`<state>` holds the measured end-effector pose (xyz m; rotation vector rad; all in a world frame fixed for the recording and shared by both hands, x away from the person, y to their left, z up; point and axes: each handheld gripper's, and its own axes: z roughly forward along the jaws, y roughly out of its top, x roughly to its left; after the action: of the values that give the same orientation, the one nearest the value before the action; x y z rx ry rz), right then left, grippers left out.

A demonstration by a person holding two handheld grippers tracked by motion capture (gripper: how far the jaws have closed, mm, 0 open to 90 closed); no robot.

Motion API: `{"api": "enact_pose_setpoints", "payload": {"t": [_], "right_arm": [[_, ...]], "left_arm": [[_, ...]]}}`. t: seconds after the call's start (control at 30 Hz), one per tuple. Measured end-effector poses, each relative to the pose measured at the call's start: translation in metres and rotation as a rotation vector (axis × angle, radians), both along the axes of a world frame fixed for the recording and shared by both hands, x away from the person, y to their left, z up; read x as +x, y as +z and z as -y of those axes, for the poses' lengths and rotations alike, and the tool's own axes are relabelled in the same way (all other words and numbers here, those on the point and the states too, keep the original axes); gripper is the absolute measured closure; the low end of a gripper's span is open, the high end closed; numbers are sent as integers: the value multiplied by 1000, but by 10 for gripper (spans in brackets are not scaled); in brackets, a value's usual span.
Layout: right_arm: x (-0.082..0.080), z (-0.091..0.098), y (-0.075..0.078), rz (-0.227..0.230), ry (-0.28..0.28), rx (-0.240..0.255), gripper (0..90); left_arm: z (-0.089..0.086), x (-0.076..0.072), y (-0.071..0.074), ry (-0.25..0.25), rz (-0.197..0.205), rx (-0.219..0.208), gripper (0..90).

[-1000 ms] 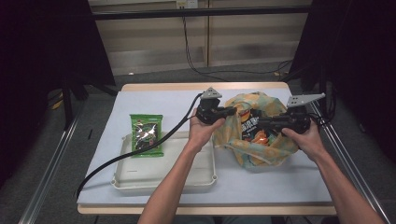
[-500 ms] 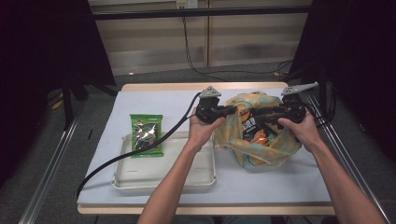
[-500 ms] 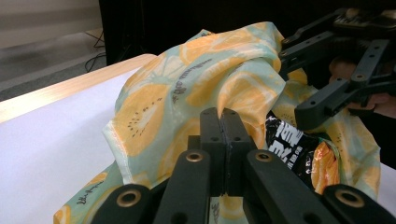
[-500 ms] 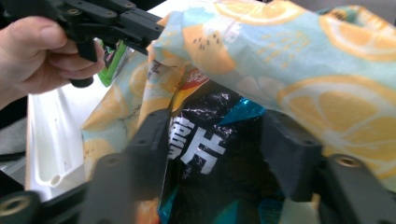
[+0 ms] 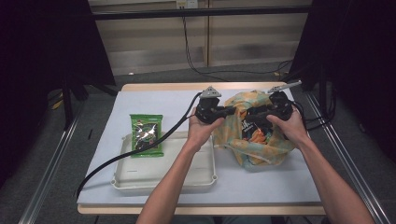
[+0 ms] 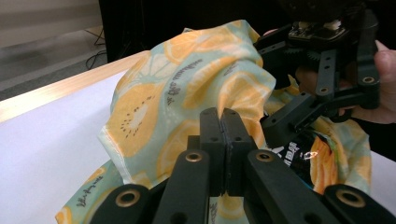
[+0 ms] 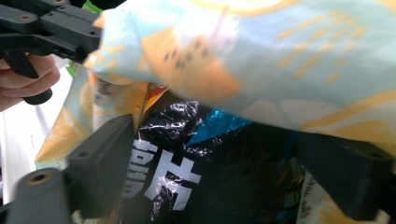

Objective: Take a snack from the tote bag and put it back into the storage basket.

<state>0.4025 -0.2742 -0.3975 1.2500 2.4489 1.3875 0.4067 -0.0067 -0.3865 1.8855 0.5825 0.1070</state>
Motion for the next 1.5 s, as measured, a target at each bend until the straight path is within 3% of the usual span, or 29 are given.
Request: {"api": "enact_pose_setpoints", "payload": {"t": [0.03,0.2,0.33,0.47,0.73,0.9,1.07,1.2,1.33,1.37,1.43,1.5], "right_arm": [[0,-2,0,9,2,-5,176],[-9,-10,7,81,46,7,586],[-19,-12,10,107,56,-17,720],[-27,-10,14,129,67,0,851],[-48,-7,20,182,92,6,888],[-60,-5,22,210,110,5,889],[-69,8,27,247,84,32,892],[-72,18,32,267,73,42,895],[-74,28,38,291,52,85,897],[-75,31,39,297,43,97,897],[-75,34,39,302,41,105,897],[-77,34,39,306,43,99,897]], "left_arm": [[0,0,0,-1,1,-2,891],[-1,0,3,5,3,-21,893],[-3,1,6,10,8,-23,895],[-3,2,8,17,15,-42,898],[-6,5,11,64,8,-56,900],[-5,7,7,95,2,-21,900],[-6,9,0,116,4,-4,900],[-8,12,0,130,-17,15,900],[-9,11,3,145,-3,31,900],[-10,12,2,142,-12,23,900],[-11,13,0,163,-12,50,900],[-12,15,-2,156,-34,39,900]]}}
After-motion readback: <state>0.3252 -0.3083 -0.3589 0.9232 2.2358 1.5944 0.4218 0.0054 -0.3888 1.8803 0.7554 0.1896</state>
